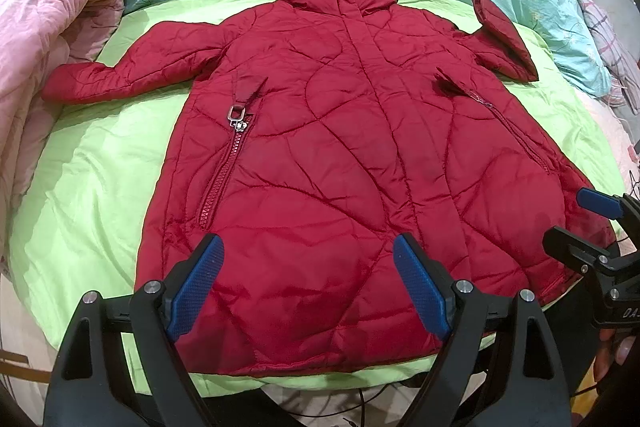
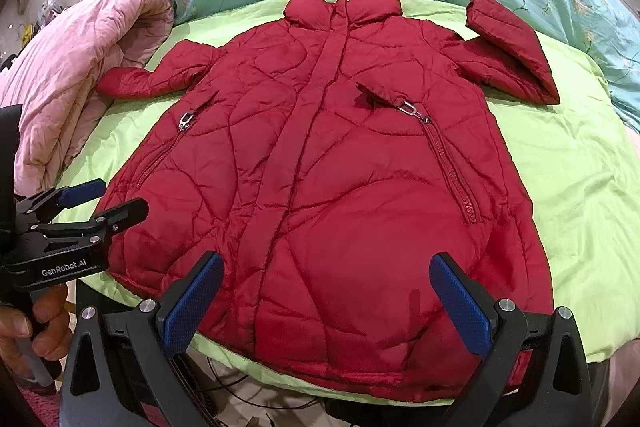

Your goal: Fold large clothes

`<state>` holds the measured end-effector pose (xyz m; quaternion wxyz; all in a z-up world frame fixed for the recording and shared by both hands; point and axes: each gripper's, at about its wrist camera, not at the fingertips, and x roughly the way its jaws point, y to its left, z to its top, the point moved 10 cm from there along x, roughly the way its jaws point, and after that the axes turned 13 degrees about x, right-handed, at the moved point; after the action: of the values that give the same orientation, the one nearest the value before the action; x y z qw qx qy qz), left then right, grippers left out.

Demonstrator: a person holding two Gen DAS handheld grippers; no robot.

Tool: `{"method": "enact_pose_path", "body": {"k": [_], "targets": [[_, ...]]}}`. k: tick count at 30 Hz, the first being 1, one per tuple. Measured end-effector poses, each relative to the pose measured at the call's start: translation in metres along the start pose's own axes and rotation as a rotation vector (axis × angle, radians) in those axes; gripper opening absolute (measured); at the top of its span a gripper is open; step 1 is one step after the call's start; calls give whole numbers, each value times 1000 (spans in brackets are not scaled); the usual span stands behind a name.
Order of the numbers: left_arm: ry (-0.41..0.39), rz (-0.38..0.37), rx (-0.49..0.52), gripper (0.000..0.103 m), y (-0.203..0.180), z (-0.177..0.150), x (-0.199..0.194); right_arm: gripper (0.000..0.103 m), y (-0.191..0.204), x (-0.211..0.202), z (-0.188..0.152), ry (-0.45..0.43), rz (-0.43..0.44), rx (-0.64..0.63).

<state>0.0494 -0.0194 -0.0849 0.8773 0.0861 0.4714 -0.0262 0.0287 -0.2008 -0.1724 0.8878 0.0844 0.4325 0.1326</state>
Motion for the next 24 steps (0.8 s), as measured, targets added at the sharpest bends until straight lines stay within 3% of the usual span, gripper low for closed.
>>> {"method": "enact_pose_path", "body": {"k": [13, 24], "targets": [[9, -8, -7, 87, 1, 1, 6, 103, 2, 0, 3, -4, 4, 2], [41, -25, -45, 87, 11, 1, 22, 103, -11, 2, 25, -42, 9, 33]]}}
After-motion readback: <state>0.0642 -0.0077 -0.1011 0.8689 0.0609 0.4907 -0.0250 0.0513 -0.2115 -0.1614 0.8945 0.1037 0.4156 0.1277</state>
